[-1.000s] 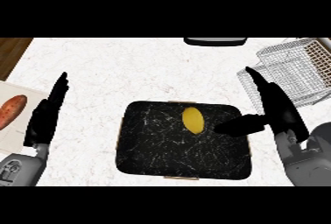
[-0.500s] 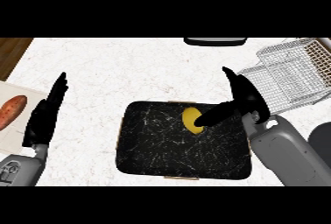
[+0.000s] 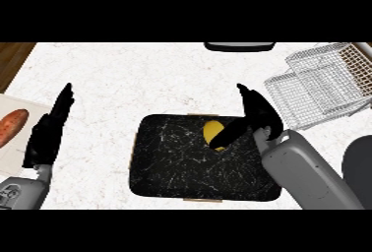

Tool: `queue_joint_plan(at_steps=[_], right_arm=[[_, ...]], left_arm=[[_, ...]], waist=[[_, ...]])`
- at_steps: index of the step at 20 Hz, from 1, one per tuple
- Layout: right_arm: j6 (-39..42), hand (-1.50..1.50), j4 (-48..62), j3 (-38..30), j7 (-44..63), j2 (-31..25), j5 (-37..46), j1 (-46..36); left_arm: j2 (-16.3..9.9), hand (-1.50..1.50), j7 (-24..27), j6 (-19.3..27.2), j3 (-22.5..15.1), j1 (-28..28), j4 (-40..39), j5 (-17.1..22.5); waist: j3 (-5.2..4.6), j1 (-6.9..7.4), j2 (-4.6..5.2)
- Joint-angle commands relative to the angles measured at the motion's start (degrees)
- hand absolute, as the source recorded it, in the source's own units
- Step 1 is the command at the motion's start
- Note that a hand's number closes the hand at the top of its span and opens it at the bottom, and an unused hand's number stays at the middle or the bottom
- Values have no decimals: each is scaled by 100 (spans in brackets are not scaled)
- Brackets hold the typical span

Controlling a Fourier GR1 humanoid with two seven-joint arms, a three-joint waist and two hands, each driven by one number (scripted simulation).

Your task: Pick the lemon from the tray and place it in the tiered basket

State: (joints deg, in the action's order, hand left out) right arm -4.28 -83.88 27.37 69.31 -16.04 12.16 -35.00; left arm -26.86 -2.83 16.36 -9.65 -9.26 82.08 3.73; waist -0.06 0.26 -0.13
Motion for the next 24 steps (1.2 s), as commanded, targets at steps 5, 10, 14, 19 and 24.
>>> queue_joint_plan(at_steps=[5,10,14,19,24], right_arm=[[340,-150,331,181,1270,315,494,-349],[383,-150,-112,361,1344,342,913,-5],[493,-150,187,178,1235,509,1000,-97],[448,-150,253,204,1153,757,1220,212],[648,-150,295,9,1382,996,1274,91]], left_arm=[[124,0,-319,-17,27,-161,114,-104],[141,0,147,-173,181,133,-93,-84],[67,0,-274,-248,212,56,147,-110],[26,0,-24,-294,441,-39,-15,-130],[312,0,45,-194,314,-123,-215,-310]], waist=[[1,-25,1],[-1,-66,-12],[4,-25,-11],[3,-47,-9],[0,-63,-2]])
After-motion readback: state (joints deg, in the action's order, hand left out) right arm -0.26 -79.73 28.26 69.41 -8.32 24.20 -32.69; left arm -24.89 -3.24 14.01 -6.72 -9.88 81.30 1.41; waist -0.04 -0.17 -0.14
